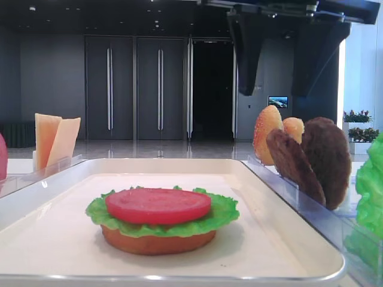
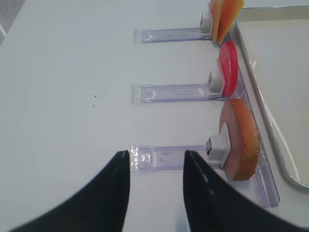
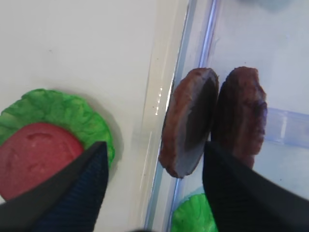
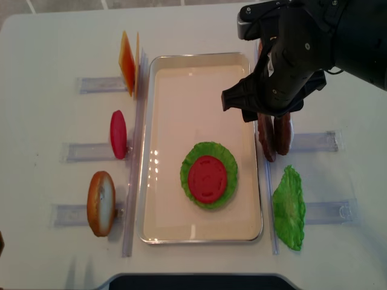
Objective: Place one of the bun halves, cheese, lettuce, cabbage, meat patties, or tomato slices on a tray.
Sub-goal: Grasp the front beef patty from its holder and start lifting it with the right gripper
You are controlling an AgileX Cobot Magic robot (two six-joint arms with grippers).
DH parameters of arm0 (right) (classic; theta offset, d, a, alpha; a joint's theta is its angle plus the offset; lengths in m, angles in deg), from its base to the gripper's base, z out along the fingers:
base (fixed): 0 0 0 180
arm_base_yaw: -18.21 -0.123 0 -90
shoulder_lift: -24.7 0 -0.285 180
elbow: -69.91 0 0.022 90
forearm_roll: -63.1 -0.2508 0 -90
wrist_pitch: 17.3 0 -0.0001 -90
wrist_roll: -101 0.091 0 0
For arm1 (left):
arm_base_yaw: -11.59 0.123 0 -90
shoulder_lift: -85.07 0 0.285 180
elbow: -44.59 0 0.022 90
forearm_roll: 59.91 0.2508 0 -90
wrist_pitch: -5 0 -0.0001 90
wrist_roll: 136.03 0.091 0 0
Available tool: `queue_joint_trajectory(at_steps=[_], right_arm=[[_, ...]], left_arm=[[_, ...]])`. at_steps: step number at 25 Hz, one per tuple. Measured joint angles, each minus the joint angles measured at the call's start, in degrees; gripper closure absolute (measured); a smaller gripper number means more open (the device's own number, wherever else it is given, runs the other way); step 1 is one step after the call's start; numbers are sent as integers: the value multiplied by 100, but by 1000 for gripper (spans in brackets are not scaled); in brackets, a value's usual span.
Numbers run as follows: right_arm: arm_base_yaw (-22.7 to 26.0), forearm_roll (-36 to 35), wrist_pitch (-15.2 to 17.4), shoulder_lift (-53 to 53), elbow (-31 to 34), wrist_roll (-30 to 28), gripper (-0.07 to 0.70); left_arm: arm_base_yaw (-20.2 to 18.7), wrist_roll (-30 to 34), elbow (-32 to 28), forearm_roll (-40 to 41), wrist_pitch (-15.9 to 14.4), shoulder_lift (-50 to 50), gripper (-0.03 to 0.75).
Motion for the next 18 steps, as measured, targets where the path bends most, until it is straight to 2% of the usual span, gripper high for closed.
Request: queue_joint_trajectory(at_steps=[18], right_arm=[[21, 43, -199, -513, 0, -119, 192]], left_arm=[[0, 0, 0, 0, 0, 0, 433]])
